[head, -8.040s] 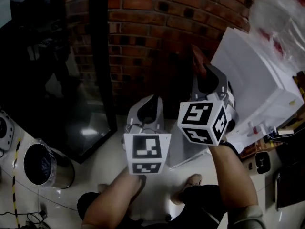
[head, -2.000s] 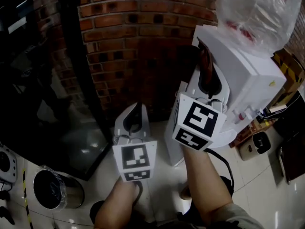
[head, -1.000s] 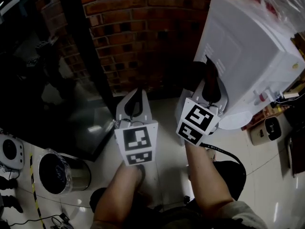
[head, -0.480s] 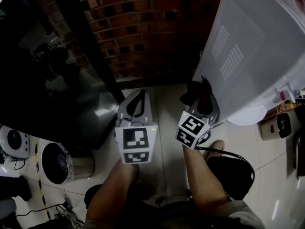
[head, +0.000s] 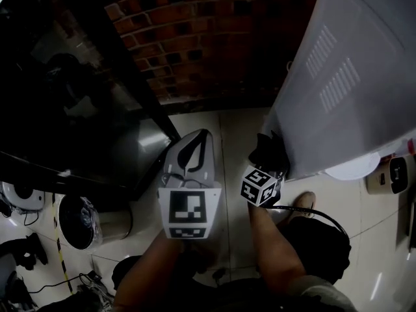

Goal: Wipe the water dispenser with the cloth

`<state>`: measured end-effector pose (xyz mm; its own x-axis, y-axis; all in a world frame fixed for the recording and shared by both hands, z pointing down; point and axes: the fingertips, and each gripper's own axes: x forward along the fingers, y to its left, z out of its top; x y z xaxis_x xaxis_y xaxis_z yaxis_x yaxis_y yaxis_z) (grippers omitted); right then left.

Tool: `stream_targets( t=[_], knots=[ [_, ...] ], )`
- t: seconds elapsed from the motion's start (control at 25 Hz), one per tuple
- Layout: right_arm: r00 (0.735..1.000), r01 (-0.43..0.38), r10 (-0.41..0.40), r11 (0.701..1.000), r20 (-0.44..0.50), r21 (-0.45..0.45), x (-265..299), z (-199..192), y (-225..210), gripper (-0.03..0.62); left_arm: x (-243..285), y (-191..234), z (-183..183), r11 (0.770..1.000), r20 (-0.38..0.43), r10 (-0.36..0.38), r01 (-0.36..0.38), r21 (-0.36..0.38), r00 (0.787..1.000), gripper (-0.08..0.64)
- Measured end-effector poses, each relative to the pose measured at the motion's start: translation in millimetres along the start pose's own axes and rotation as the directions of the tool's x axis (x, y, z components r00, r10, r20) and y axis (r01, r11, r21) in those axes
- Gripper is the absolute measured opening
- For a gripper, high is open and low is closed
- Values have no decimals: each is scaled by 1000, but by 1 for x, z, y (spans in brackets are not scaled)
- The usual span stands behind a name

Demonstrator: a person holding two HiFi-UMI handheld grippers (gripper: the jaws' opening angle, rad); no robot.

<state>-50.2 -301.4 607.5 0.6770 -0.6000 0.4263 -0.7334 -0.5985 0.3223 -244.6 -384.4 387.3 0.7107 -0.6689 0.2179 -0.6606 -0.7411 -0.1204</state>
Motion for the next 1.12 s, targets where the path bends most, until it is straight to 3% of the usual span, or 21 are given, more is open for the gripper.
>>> stream_targets(
  t=[0.48,0.68,0.8,0.92,1.0,1.12],
  knots=[
    [974,-92,57,984,-221,-152,37,-112,41,80,9,-14,-10,999,-31,-32,32,17,999,0],
    [961,-165,111,965,-252,-206,37,-128,49,80,5,-21,0,999,-21,-37,37,19,999,0],
    [974,-192,160,958,-160,-214,18,-92,49,81,4,-19,11,1000,-7,-15,15,13,1000,1],
    [972,-233,234,954,-19,-188,-19,-26,43,81,3,-20,35,1000,38,7,-7,-1,999,0],
    [951,-270,293,942,101,-199,-42,30,33,81,5,-23,58,1000,92,17,-16,-13,996,0],
    [889,-322,369,924,271,-204,-78,115,4,78,6,-28,91,999,182,33,-32,-4,983,0]
  ],
)
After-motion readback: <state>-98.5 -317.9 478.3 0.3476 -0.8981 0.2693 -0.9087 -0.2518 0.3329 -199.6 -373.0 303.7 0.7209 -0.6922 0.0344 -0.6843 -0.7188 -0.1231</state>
